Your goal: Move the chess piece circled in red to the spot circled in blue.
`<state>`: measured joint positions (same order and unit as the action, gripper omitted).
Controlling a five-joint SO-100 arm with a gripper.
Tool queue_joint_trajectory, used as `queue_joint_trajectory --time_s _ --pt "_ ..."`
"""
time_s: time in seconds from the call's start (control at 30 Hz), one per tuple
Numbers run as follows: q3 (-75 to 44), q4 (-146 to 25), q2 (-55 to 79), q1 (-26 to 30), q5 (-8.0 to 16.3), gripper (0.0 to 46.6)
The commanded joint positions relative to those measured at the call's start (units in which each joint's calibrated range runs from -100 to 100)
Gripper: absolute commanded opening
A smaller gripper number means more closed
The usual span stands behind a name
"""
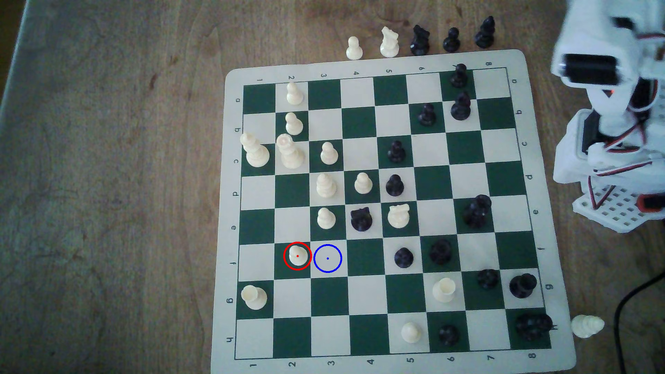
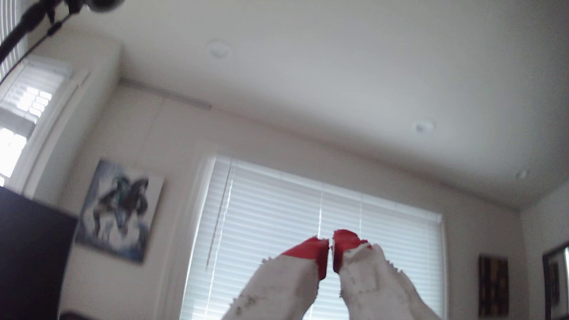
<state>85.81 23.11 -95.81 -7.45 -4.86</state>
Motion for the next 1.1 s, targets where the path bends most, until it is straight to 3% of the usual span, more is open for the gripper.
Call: queue_joint_trajectory --time_s 0.0,0.23,0.37,0.7,0.8,0.93,1.07 --pt "-6.8 -19.3 0.1 -0.3 0.3 0.5" --pt "-10.7 -38.1 0.4 4.7 0.2 0.2" --pt "-12.1 -44.9 4.8 8.2 3.0 0.2" --pt "-26.9 -54.7 30.3 19.2 4.9 0.5" --pt "-29.5 -54.6 36.1 21.1 6.4 1.0" --pt "-35.3 -53.2 46.7 22.9 10.4 1.5" --pt "-39.8 -52.5 55.5 24.3 11.6 2.5"
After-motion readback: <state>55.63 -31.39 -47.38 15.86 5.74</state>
